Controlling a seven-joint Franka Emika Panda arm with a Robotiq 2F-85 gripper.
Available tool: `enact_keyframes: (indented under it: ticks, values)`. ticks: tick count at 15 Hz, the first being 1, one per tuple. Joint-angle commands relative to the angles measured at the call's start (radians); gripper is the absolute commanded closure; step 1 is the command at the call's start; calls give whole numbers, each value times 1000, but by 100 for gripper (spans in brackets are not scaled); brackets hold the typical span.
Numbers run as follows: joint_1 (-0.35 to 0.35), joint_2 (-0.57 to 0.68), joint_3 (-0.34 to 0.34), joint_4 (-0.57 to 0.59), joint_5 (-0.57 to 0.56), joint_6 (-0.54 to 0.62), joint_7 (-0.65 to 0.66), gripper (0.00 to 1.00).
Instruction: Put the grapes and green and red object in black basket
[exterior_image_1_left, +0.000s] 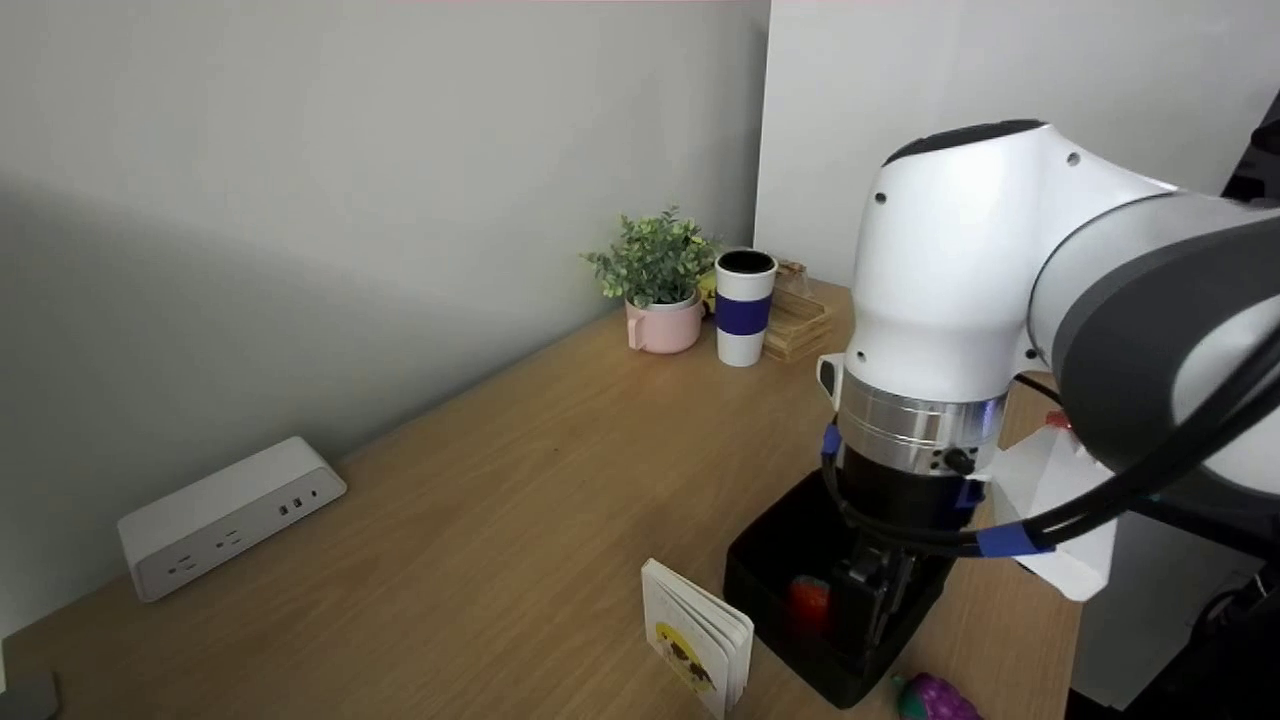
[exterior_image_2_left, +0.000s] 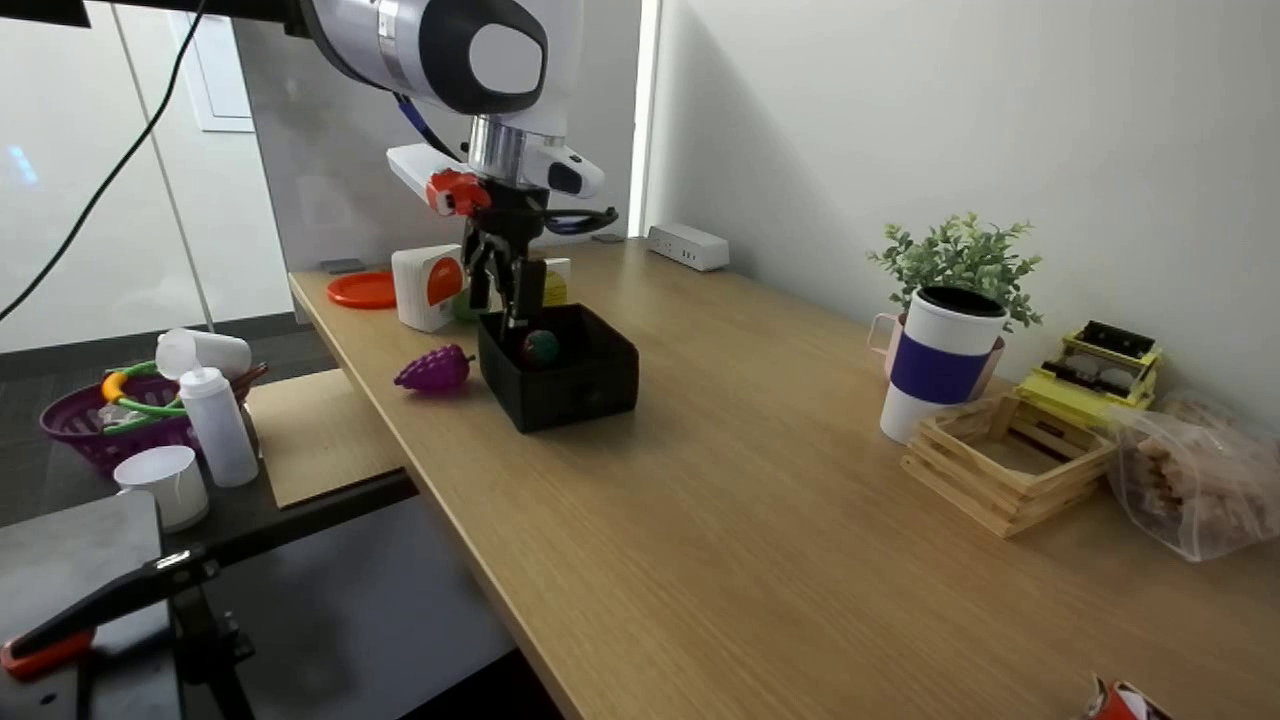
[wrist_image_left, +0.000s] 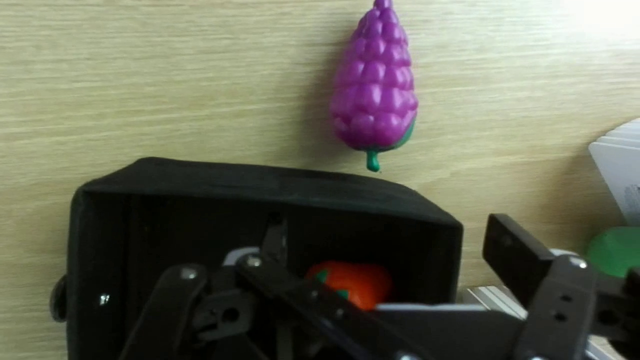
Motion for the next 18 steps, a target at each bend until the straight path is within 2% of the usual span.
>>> enact_keyframes:
  ticks: [1, 4, 7, 12, 16, 18]
  values:
    - [69, -51, -40, 4, -115, -52, 147, 0]
    - [115, -99, -48, -3, -208, -95, 283, 0]
    - [122, -126, -18, 6, -205, -176, 391, 0]
    - [97, -125, 34, -30, -45, -166, 472, 0]
    - [79, -113, 50, -83, 104, -115, 441, 0]
    - [76, -101, 50, -103, 143, -91, 440, 0]
